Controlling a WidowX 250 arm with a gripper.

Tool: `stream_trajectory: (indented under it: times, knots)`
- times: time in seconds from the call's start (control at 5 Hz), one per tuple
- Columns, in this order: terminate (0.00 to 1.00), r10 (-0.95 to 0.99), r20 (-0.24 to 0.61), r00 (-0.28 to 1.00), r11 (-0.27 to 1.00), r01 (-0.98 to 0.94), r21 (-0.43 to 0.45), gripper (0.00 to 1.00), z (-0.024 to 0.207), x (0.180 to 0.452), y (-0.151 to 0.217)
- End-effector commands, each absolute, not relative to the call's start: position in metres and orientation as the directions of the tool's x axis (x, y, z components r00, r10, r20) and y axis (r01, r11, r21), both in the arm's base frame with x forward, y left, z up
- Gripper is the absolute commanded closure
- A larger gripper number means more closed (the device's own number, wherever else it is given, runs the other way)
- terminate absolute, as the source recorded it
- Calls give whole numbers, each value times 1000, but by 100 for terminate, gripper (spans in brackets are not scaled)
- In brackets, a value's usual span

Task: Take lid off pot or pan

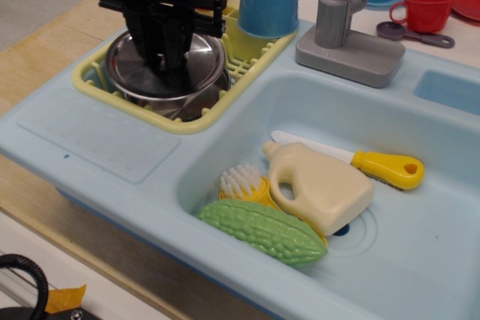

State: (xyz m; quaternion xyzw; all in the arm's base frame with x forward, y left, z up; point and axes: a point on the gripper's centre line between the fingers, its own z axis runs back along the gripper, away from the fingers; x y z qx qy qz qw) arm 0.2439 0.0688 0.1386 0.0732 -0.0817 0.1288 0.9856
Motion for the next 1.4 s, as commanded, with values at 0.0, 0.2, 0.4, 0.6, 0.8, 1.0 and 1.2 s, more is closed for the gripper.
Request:
stream_trajectory:
  times: [0.0,0.2,0.4,0.6,0.8,1.0,1.2]
  knots:
    - [0,340,220,914,915,-376,144,100,162,214,64]
    - [0,373,226,900,907,-405,117,100,153,201,68]
    - [0,402,184,897,900,-424,103,100,142,195,73]
    - [0,421,157,893,894,-438,97,100,137,188,76]
    - [0,434,127,892,890,-446,95,100,135,182,78]
    - [0,434,128,892,893,-445,73,0,134,174,79]
    - [100,434,128,892,893,-445,73,0,134,174,79]
